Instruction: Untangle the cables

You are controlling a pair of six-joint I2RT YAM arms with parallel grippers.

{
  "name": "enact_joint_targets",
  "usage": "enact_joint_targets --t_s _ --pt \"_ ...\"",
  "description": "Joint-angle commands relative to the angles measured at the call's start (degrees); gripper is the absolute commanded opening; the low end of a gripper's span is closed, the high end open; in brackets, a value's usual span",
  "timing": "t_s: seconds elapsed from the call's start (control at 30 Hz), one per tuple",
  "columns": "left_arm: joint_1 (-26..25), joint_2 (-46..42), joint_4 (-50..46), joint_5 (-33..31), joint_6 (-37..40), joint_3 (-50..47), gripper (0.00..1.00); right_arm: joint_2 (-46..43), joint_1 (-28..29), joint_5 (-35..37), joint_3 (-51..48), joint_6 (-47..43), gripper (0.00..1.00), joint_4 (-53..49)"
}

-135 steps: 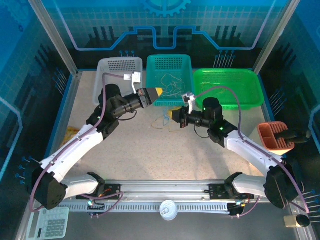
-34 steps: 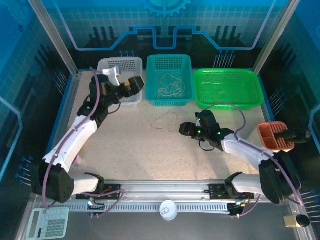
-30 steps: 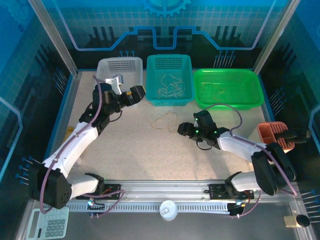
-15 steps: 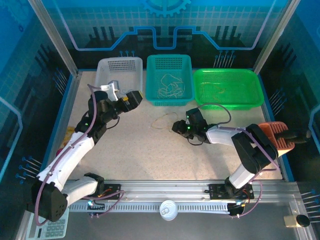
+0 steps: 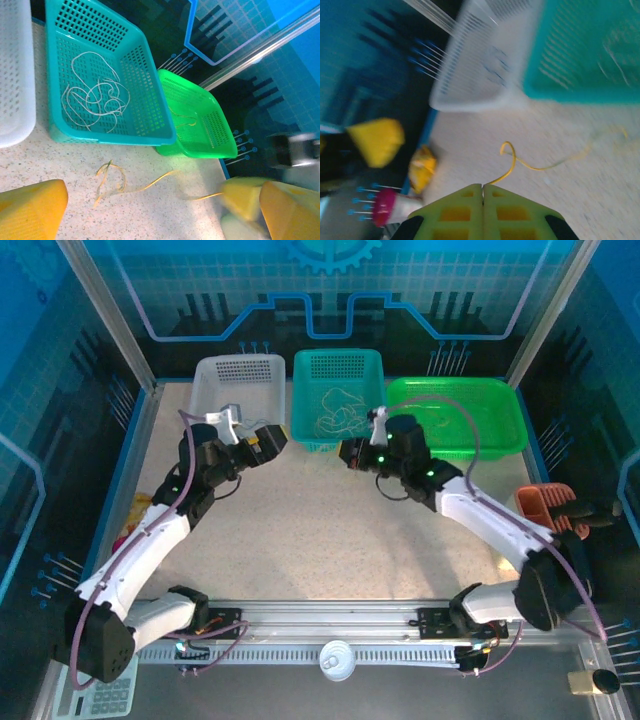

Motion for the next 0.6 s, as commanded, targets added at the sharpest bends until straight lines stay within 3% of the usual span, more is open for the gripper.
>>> enact_joint_targets --t_s 0.0,0.57 --pt "-0.79 1.27 4.06 4.24 -1.57 -0.89 0.99 -4.26 0.69 -0.09 5.05 -6.56 0.00 -8.61" --pt "-2.97 1.55 12.49 7.93 -2.25 -5.01 0.99 -12.24 0.60 2.45 12.68 -10.72 0.00 -14.33"
